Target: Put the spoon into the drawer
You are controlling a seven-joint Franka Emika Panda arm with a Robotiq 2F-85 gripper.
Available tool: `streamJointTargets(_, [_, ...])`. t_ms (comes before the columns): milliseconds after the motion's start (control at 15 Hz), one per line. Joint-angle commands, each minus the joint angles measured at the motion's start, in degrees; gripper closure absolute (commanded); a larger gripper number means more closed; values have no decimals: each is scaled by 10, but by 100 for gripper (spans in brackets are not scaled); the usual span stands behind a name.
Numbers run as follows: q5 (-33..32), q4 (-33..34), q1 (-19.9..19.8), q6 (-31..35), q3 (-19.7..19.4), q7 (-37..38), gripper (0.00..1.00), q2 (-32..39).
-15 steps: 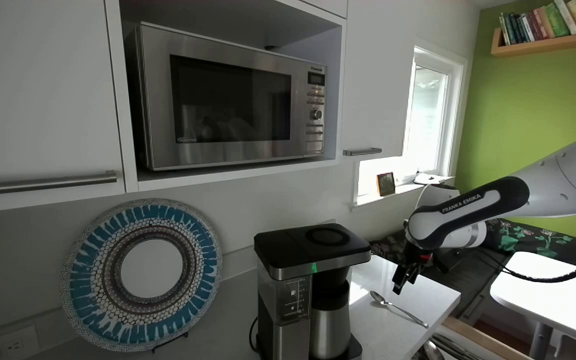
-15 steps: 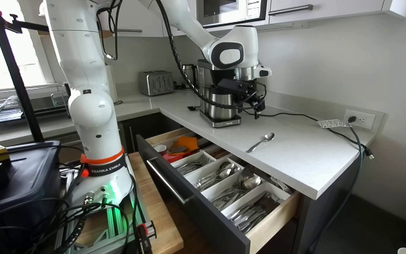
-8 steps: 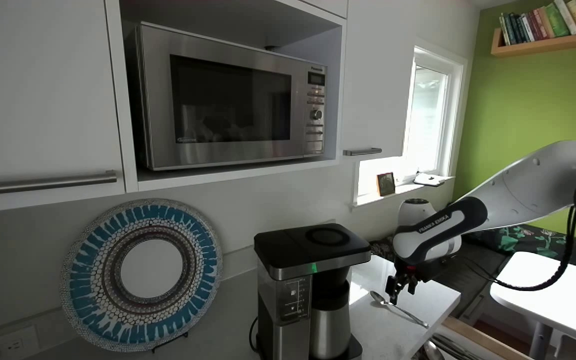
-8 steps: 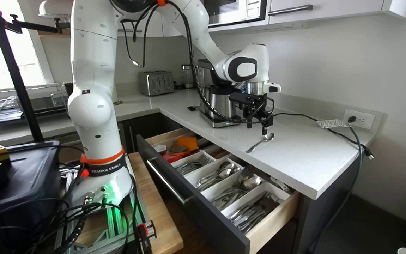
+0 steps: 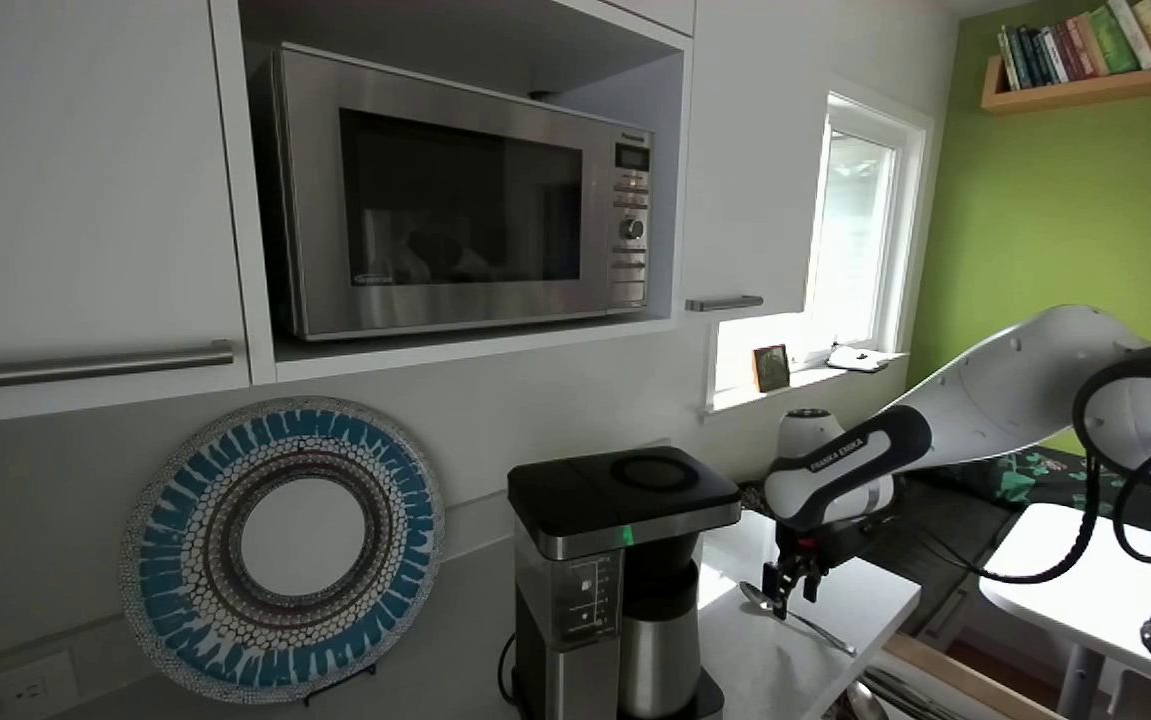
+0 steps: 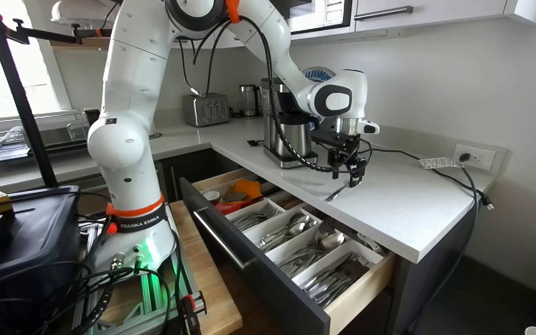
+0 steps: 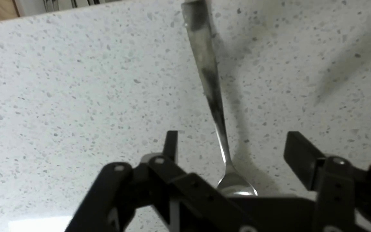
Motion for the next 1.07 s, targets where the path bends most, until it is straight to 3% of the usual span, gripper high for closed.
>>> streamJointTargets(0, [19,29,-25,-21,21,-27,47,25])
streamJointTargets(467, [33,45,-42,-30,42,-71,99,39])
streamJointTargets(800, [36,49,-45,-33,46,-81,94,43])
streamJointTargets(1000, [40,53,-48,-41,49,-88,98,43])
